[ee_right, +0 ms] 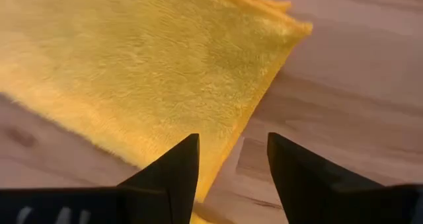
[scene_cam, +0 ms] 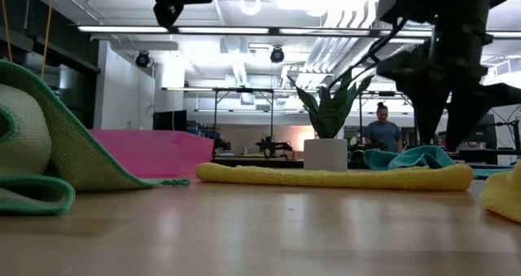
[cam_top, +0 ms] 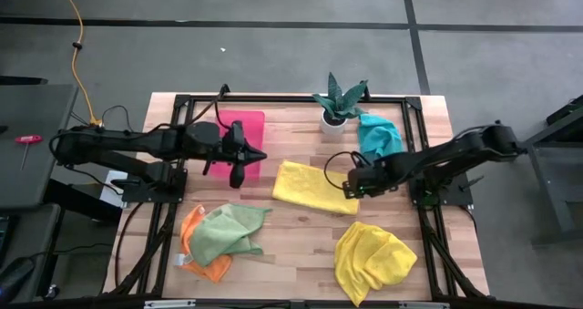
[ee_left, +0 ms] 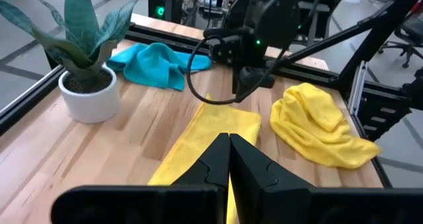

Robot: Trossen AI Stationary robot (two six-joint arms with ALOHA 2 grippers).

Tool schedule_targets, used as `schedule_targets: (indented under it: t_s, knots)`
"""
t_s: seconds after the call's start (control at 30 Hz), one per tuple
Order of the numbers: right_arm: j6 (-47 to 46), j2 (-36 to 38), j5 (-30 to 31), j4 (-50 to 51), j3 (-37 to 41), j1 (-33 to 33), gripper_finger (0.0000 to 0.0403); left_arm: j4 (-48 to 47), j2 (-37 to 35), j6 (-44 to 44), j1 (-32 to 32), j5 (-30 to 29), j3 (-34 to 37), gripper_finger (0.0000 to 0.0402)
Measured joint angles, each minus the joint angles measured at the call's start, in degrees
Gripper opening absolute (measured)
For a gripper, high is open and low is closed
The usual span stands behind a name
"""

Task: Fold microfiber towels
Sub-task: Fold the top yellow microfiber towel

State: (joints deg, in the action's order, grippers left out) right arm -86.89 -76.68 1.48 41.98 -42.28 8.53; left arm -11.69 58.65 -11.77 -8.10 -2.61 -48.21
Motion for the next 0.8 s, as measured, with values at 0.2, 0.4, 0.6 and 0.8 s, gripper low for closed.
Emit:
schedule_targets:
  t_s: [0.2,0.4,0.6,0.8]
  knots:
    - [-4.6,-6.2,1.2,-5.1,0.0,0.5,0.0168,0.0,0.0,0.0,0.0,0.0,0.0,0.0000]
    - [-5.9,-10.5,1.7,-5.2,0.0,0.4,0.0167,-0.2,0.0,-0.1,0.0,0.8,0.0,0.0000]
    - [-8.6,-11.0,1.8,-5.4,0.0,0.4,0.0167,-0.6,0.0,-0.1,0.0,0.9,0.0,0.0000]
    - [-10.6,-12.0,2.0,-6.3,-0.1,0.4,0.0161,-0.6,0.0,0.0,0.0,0.9,0.0,0.0000]
